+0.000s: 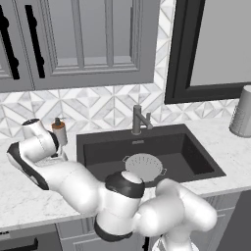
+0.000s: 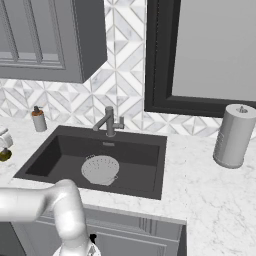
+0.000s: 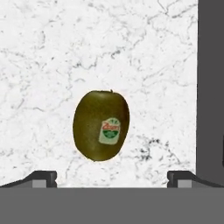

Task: Put the colander in the sink, put the kiwi in the colander, and turn on the sink faucet and pour water over the colander.

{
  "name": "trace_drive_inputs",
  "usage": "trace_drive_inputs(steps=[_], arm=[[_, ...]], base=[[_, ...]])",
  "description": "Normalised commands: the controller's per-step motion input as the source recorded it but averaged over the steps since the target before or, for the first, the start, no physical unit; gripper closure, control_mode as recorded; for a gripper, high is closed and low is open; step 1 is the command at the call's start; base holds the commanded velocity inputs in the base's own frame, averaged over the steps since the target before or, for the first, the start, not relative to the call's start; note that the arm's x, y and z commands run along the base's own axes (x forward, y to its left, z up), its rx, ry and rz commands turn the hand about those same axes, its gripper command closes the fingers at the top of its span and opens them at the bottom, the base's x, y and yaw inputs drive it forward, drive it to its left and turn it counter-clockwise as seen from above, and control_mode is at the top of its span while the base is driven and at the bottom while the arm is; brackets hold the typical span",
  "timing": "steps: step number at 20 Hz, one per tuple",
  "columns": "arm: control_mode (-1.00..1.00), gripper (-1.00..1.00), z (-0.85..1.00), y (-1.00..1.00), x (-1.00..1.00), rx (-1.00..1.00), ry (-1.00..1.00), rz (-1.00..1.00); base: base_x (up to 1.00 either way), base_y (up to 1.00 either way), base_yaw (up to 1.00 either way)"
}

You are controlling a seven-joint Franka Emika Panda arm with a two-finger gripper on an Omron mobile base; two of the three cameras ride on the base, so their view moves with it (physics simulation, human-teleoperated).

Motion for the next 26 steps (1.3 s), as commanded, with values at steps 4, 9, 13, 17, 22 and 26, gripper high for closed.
trace_drive_inputs(steps=[4, 9, 13, 17, 22, 26], arm=[[-1.0, -1.0, -0.53, 0.0, 0.08, 0.0, -0.02, 0.01], [-1.0, -1.0, -0.26, 0.0, 0.22, 0.0, 0.0, 0.0], [-1.0, -1.0, -0.06, 0.0, 0.11, 0.0, 0.0, 0.0], [-1.0, -1.0, -0.19, 0.0, 0.0, 0.0, -0.01, 0.0], [-1.0, -1.0, -0.32, 0.0, 0.0, 0.0, -0.07, 0.0], [-1.0, -1.0, -0.18, 0.0, 0.0, 0.0, -0.07, 0.0]], base=[[0.0, 0.0, 0.0], [0.0, 0.0, 0.0], [0.0, 0.0, 0.0], [0.0, 0.0, 0.0], [0.0, 0.0, 0.0], [0.0, 0.0, 0.0]])
